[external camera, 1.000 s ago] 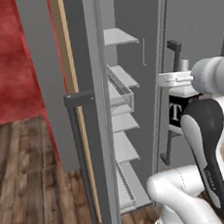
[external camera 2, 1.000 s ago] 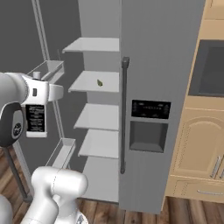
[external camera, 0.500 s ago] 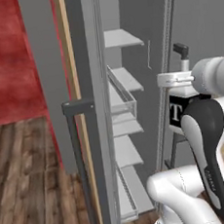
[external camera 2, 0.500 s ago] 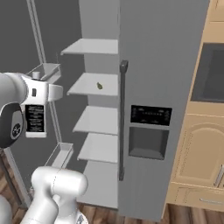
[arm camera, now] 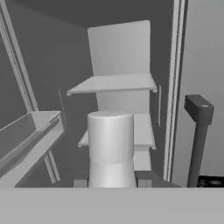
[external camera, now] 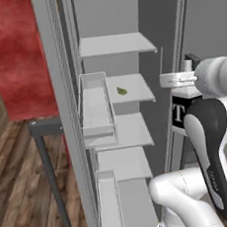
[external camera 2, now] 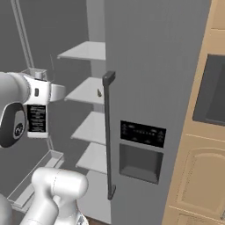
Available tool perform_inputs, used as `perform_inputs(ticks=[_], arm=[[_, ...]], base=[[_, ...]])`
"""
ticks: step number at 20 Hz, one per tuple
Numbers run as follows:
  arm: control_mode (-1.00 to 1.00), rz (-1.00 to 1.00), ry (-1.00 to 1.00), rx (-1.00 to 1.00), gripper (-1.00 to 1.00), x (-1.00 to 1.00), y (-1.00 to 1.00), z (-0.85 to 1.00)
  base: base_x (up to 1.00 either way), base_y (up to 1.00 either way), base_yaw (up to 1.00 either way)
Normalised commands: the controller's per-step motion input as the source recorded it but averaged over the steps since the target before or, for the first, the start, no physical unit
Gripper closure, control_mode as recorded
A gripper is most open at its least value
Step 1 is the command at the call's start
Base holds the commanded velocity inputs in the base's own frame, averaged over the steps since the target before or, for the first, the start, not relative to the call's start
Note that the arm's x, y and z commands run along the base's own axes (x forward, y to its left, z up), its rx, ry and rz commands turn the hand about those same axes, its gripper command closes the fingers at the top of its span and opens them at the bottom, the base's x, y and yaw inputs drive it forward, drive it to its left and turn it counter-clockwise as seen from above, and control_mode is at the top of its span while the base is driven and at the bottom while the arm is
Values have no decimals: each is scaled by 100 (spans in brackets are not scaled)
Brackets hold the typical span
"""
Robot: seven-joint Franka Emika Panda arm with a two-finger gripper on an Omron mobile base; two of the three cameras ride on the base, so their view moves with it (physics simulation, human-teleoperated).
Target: Place the liquor on the top shelf of the fridge to keep it out of children's reach, and place the lemon wedge and eggplant on lower shelves for easy access.
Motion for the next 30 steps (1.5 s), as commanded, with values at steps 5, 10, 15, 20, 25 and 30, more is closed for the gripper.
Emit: perform_inputs(ticks=[5, 10, 15, 20, 25, 30], arm=[[100, 0, 0, 0, 100, 0, 0, 0], [-100, 0, -3, 0, 100, 4, 0, 0], [-100, -1, -11, 0, 100, 11, 0, 6], [-100, -3, -27, 0, 100, 2, 1, 50], [-100, 0, -17, 0, 100, 1, 0, 75], [-100, 0, -1, -4, 100, 12, 0, 48]], base=[[3, -8, 30], [5, 4, 3], [0, 0, 0], [0, 0, 0], [0, 0, 0], [0, 0, 0]])
